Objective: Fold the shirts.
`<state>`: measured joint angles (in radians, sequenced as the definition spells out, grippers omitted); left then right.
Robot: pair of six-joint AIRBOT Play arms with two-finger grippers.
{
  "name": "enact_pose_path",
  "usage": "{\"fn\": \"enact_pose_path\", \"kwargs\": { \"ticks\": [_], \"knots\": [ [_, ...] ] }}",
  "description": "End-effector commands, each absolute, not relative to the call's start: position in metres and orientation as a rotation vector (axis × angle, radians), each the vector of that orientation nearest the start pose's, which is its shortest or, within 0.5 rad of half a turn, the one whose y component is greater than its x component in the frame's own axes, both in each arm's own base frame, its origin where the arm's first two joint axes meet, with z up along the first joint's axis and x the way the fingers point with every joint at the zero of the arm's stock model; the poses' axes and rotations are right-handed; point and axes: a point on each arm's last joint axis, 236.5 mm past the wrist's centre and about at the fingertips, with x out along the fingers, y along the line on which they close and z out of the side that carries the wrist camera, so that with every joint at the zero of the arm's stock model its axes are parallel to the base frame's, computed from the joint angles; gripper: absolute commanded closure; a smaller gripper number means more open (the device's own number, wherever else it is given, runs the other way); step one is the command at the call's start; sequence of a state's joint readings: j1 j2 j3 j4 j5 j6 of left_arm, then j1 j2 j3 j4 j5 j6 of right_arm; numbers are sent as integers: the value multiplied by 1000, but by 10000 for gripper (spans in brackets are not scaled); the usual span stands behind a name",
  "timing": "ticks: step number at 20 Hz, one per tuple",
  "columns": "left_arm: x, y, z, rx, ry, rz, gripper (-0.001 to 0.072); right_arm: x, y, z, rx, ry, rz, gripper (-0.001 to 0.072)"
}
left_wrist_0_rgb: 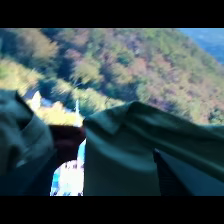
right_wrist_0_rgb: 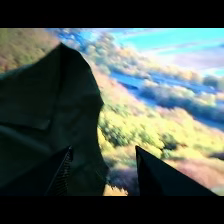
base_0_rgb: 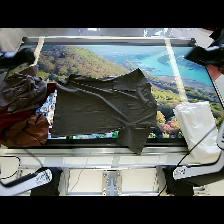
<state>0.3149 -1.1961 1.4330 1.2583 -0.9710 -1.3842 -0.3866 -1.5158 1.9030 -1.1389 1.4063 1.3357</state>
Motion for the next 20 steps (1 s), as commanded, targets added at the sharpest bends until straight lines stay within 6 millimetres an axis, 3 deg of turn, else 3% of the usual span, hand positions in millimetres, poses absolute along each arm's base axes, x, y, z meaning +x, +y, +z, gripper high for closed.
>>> {"fn": "enact_pose_path", "kwargs": {
  "ticks": [1, 3, 4, 6, 8, 10, 12, 16, 17, 20],
  "knots": [
    [334, 115, 128, -302, 844, 211, 15, 382, -114, 168, 271, 1057, 39, 286],
    [271, 100, 65, -472, 907, 298, 16, 349, -102, 122, 381, 1092, 37, 285],
    [252, 90, 41, -545, 926, 320, 16, 340, -93, 98, 435, 1087, 26, 285],
    [228, 59, 4, -758, 956, 332, 17, 328, -78, 53, 533, 1077, 2, 284],
    [221, 24, -24, -949, 1002, 264, 19, 322, -67, 29, 602, 1093, 6, 285],
    [215, 7, -49, -1122, 1039, 259, 19, 323, -63, 23, 611, 1103, 31, 284],
    [210, 9, -69, -1198, 1069, 287, 20, 328, -60, 27, 609, 1078, 55, 284],
    [209, 29, -86, -1265, 1070, 344, 43, 336, -54, 34, 629, 1039, 89, 284],
    [213, 28, -87, -1272, 1062, 321, 107, 337, -53, 35, 635, 1034, 92, 284],
    [223, 23, -89, -1328, 1050, 271, 115, 339, -50, 38, 651, 1023, 102, 284]
  ]
}}
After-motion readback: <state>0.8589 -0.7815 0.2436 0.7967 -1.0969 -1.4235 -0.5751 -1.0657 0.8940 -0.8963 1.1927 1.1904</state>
